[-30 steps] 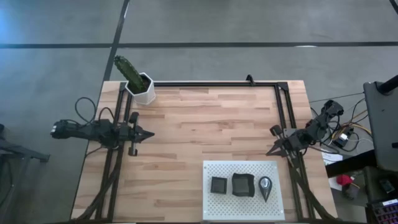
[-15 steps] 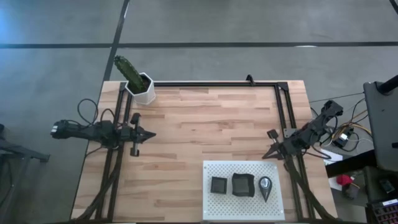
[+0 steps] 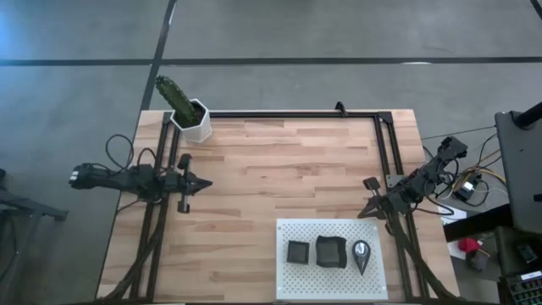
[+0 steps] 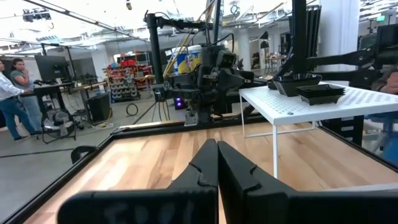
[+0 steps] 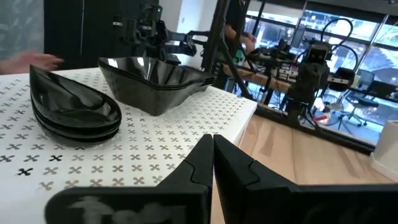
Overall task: Pick & Place Mini shaped plates
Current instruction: Return to Home Position
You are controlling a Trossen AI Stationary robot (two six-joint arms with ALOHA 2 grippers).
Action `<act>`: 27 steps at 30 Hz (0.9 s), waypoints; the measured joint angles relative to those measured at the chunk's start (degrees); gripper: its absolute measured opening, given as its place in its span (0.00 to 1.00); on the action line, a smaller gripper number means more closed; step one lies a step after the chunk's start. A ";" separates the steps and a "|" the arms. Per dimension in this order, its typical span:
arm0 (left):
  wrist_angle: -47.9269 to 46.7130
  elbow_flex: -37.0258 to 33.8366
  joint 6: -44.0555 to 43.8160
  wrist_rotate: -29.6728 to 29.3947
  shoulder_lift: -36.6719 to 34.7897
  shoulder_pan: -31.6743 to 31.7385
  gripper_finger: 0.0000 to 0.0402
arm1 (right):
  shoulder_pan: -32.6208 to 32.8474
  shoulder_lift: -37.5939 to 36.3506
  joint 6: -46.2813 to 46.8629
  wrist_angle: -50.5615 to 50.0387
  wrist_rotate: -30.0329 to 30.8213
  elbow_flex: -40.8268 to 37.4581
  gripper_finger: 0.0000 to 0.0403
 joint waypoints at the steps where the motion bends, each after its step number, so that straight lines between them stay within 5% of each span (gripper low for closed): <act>1: 0.00 0.00 0.00 0.00 0.00 0.00 0.00 | 0.00 0.16 0.02 0.01 0.00 0.00 0.02; 13: -0.02 -0.04 0.02 0.00 0.00 0.01 0.00 | -0.01 2.24 21.25 -0.08 0.04 0.00 0.02; 27: -0.01 -0.07 0.02 0.00 0.00 0.01 0.00 | 0.00 2.26 22.36 -0.08 0.04 0.00 0.02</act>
